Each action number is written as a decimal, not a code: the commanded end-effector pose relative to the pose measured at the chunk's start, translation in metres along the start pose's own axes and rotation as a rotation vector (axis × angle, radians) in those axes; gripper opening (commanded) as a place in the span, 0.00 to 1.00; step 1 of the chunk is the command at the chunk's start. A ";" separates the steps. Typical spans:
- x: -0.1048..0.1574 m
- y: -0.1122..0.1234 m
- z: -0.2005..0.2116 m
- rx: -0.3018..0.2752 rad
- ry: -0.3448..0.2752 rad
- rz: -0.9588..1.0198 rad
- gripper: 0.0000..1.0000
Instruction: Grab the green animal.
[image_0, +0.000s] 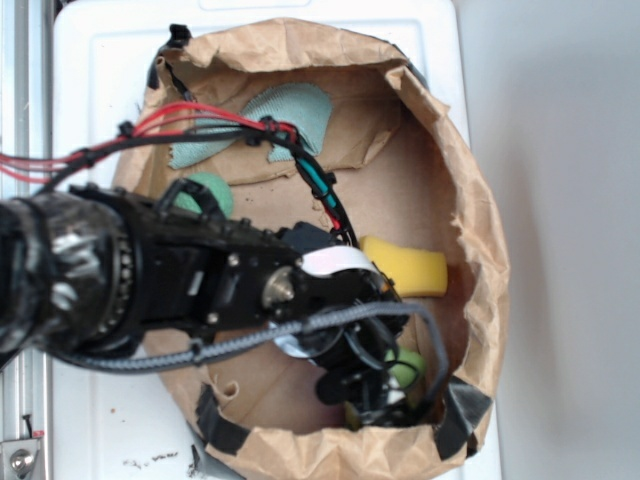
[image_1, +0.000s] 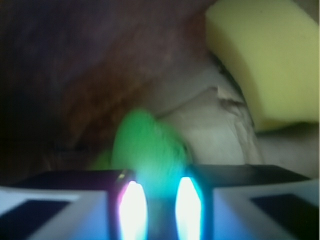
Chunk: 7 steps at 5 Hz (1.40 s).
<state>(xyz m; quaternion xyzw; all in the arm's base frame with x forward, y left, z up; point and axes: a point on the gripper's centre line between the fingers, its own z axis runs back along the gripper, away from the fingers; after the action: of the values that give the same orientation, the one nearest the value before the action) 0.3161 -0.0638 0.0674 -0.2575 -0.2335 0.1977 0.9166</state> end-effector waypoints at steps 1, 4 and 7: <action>0.032 -0.018 0.062 -0.096 -0.068 -0.005 0.00; 0.033 -0.016 0.076 -0.116 -0.056 -0.019 1.00; 0.015 -0.019 0.021 -0.121 -0.011 -0.050 1.00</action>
<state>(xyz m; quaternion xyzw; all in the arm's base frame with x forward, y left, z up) 0.3175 -0.0611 0.0881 -0.3014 -0.2373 0.1858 0.9046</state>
